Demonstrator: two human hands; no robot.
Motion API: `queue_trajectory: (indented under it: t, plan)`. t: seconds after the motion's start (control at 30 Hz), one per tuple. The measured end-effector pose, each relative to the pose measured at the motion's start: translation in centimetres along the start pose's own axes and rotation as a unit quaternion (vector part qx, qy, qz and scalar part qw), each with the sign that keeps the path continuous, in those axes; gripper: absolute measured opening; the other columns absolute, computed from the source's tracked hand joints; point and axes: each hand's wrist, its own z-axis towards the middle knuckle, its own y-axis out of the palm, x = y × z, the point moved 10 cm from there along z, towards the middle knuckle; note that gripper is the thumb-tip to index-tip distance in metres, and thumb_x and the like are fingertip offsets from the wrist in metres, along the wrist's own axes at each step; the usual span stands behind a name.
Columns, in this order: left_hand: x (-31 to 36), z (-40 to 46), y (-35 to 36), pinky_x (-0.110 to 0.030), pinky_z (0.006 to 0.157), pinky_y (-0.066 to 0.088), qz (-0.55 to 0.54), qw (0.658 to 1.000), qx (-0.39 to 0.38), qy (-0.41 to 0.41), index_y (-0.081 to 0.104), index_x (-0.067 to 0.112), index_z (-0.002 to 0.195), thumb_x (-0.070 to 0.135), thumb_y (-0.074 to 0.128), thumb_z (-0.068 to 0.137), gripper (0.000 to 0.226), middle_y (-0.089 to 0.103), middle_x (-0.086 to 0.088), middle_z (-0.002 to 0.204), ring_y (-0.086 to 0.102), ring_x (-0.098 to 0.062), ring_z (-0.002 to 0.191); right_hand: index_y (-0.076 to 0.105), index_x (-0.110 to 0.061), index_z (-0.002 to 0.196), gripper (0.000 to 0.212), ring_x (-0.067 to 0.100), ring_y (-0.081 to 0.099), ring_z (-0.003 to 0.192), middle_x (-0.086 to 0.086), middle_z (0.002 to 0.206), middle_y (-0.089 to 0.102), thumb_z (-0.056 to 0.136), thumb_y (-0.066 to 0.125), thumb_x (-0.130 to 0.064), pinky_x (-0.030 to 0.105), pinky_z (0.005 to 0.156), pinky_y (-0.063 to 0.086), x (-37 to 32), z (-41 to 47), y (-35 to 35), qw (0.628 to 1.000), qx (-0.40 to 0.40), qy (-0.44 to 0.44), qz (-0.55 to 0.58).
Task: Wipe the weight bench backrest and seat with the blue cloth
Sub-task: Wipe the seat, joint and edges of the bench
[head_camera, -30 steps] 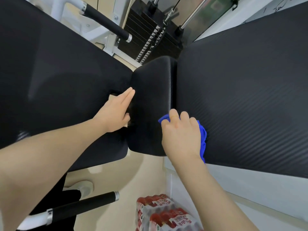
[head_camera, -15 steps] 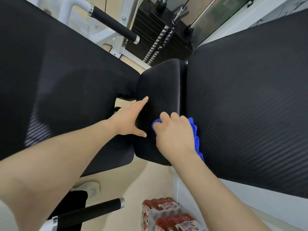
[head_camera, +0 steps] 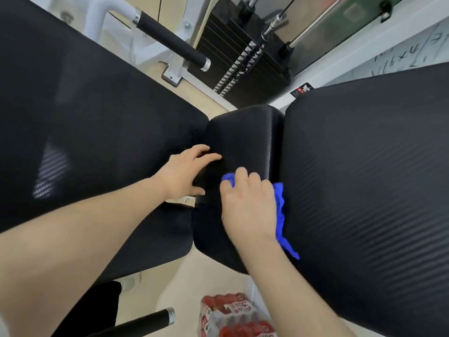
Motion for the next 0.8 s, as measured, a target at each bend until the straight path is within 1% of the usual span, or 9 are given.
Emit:
queue_trajectory:
  t: [0.13,0.23,0.3,0.37,0.43,0.53,0.6,0.67,0.8]
  plan:
    - [-0.2,0.7,0.3,-0.036,0.103,0.037,-0.051,0.997,-0.062,-0.016,0.023,0.031,0.141,0.023,0.077,0.071,0.09,0.009,0.002,0.157,0.042,-0.024,0.128,0.062,-0.017,0.059,0.007,0.021,0.047,0.058,0.004,0.069,0.056,0.061,0.058,-0.012,0.031,0.052,0.033,-2.5,-1.7,2.3,0.993,-0.055,-0.106,-0.024]
    - [-0.8,1.3,-0.9,-0.033,0.109,0.035,-0.032,0.999,-0.04,0.011,0.023,0.026,0.144,0.022,0.077,0.07,0.091,0.025,0.004,0.153,0.037,-0.018,0.135,0.066,-0.015,0.07,0.006,0.024,0.051,0.067,0.006,0.078,0.058,0.068,0.06,-0.012,0.033,0.058,0.036,0.4,4.1,-0.6,0.996,0.016,-0.049,-0.069]
    - [-1.8,1.7,-1.2,-0.03,0.112,0.029,-0.001,1.0,-0.026,0.017,0.021,0.022,0.146,0.022,0.075,0.072,0.092,0.032,0.004,0.151,0.033,-0.016,0.138,0.063,-0.013,0.089,0.015,0.027,0.049,0.086,0.009,0.1,0.055,0.084,0.049,-0.012,0.036,0.071,0.035,2.0,8.5,-1.4,0.999,0.007,-0.01,-0.053]
    - [-2.6,2.1,-1.2,-0.032,0.115,0.024,0.048,0.998,-0.024,0.02,0.015,0.019,0.148,0.022,0.073,0.075,0.093,0.027,0.0,0.153,0.028,-0.018,0.141,0.058,-0.013,0.093,0.019,0.027,0.044,0.092,0.009,0.108,0.049,0.089,0.04,-0.009,0.036,0.075,0.029,2.1,10.3,-1.2,0.999,-0.006,0.013,-0.033]
    - [-3.5,2.5,-1.2,-0.037,0.118,0.014,0.137,0.99,-0.034,0.001,0.005,0.014,0.149,0.029,0.069,0.079,0.096,0.008,-0.005,0.158,0.014,-0.022,0.145,0.056,-0.015,0.083,0.013,0.026,0.043,0.082,0.008,0.096,0.047,0.085,0.045,-0.009,0.035,0.069,0.024,0.8,8.7,-0.7,0.999,-0.008,0.005,-0.034]
    - [-5.7,3.0,-1.4,-0.038,0.119,0.003,0.27,0.957,-0.077,-0.066,-0.009,0.007,0.147,0.037,0.061,0.084,0.099,-0.013,-0.014,0.157,-0.004,-0.027,0.146,0.059,-0.017,0.058,0.008,0.022,0.046,0.057,0.004,0.069,0.051,0.06,0.067,-0.013,0.032,0.056,0.025,-3.4,4.0,1.8,0.993,-0.066,-0.096,-0.02]
    - [-6.5,3.2,-1.7,-0.038,0.119,0.001,0.303,0.944,-0.102,-0.082,-0.007,0.006,0.147,0.038,0.063,0.083,0.101,-0.015,-0.016,0.156,-0.007,-0.028,0.146,0.064,-0.017,0.071,0.004,0.023,0.051,0.066,0.004,0.078,0.055,0.068,0.065,-0.015,0.033,0.059,0.026,-3.9,3.4,3.0,0.983,-0.104,-0.146,-0.037]
    - [-6.6,3.3,-2.0,-0.037,0.119,0.001,0.322,0.935,-0.126,-0.081,-0.004,0.006,0.147,0.039,0.066,0.08,0.102,-0.014,-0.015,0.156,-0.006,-0.027,0.146,0.062,-0.014,0.096,0.018,0.026,0.049,0.084,0.008,0.1,0.052,0.083,0.051,-0.011,0.035,0.069,0.026,-3.3,6.0,3.3,0.983,-0.112,-0.143,-0.016]
    - [-7.0,3.7,-1.4,-0.037,0.119,0.0,0.353,0.921,-0.13,-0.107,-0.007,0.006,0.147,0.03,0.059,0.086,0.093,-0.014,-0.013,0.157,-0.007,-0.026,0.146,0.057,-0.014,0.099,0.018,0.025,0.046,0.091,0.008,0.109,0.049,0.087,0.045,-0.008,0.034,0.077,0.03,-1.6,12.6,2.5,0.998,-0.04,-0.039,-0.014]
